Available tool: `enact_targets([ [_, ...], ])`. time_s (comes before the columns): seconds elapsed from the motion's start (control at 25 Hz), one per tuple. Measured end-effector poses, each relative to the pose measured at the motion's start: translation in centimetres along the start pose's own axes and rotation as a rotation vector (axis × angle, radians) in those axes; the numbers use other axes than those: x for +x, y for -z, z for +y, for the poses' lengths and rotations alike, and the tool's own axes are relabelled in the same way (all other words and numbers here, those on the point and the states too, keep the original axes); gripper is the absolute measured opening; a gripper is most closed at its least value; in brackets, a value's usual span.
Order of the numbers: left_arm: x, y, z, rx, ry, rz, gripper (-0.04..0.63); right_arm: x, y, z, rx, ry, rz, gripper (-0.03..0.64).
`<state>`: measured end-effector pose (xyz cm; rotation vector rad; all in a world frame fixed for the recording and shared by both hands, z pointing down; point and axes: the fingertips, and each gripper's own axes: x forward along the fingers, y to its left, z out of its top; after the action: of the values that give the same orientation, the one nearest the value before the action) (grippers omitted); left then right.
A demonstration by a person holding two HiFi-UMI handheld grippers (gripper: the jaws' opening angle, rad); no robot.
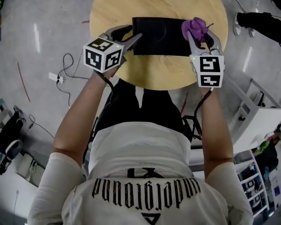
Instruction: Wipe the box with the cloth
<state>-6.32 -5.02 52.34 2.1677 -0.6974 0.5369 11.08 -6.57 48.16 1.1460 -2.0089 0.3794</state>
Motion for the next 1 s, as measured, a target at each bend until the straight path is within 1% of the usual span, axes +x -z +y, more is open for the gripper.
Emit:
enact_targets([
  [0.12, -0.1, 0.0, 0.0, 0.004, 0.002, 0.001, 0.198, 0.7, -0.8, -0.2, 0.004, 0.001, -0.008, 0.14],
  [0.24, -0.4, -0.1, -0.1, 0.005, 0.001, 0.001, 0.198, 1.1, -1.5, 1.1, 0.006, -0.022, -0.019, 0.138],
  [0.32, -0.5, 0.0, 0.0, 0.002, -0.002, 0.0, 0.198, 1.7, -2.5, 2.8, 0.007, -0.06, -0.026, 0.138],
  [0.44, -0.4, 0.0, 0.0, -0.001, -0.007, -0.006, 0.198, 2.7, -4.5, 5.8, -0.021, -0.115, -0.047, 0.137],
  [0.64, -0.4, -0.1, 0.0, -0.003, -0.004, -0.008, 0.198, 4.8, -7.8, 12.6, -0.096, -0.263, -0.08, 0.135],
  [0.72, -0.4, -0.2, -0.2, -0.002, -0.004, -0.008, 0.198, 5.2, -8.8, 14.3, -0.101, -0.311, -0.085, 0.135],
  [0.84, -0.5, -0.2, -0.4, -0.001, -0.007, -0.011, 0.198, 5.0, -9.2, 14.6, -0.065, -0.361, -0.085, 0.135],
  [1.0, -0.1, -0.2, -0.5, 0.003, -0.017, -0.02, 0.198, 4.3, -7.7, 13.7, -0.044, -0.365, -0.069, 0.132],
])
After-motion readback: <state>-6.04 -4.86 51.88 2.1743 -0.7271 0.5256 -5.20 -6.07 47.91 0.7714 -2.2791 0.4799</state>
